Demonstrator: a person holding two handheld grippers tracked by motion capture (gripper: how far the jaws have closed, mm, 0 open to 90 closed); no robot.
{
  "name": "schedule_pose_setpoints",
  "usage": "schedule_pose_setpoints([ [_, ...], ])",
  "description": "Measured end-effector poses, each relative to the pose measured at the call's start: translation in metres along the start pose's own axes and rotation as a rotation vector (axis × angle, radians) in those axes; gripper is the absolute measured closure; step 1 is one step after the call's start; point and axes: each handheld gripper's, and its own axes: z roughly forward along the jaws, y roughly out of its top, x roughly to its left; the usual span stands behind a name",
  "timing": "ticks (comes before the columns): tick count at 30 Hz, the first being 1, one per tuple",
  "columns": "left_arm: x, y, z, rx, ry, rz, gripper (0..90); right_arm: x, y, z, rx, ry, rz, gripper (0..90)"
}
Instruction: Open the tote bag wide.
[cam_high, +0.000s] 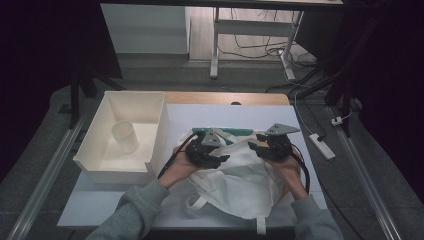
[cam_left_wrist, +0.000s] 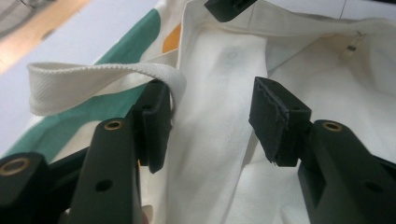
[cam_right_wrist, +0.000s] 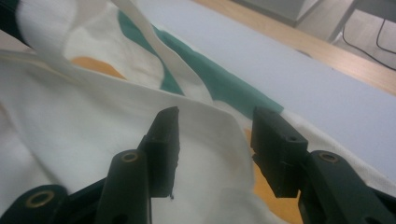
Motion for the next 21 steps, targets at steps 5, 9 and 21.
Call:
schedule_pose_setpoints([
  [5, -0.004, 0.003, -0.014, -0.012, 0.015, 0.022, 44.5, 0.005, 0.001, -0.011, -0.02, 0.024, -0.005, 52.1],
  [9, -0.005, 0.002, -0.022, -0.035, 0.031, 0.018, 41.8, 0.007, -0.002, -0.012, -0.008, 0.028, -0.008, 51.6],
  [21, -0.021, 0.002, 0.013, 0.037, -0.067, 0.049, 39.7, 0.006, -0.008, -0.019, -0.013, 0.035, 0.014, 51.5],
])
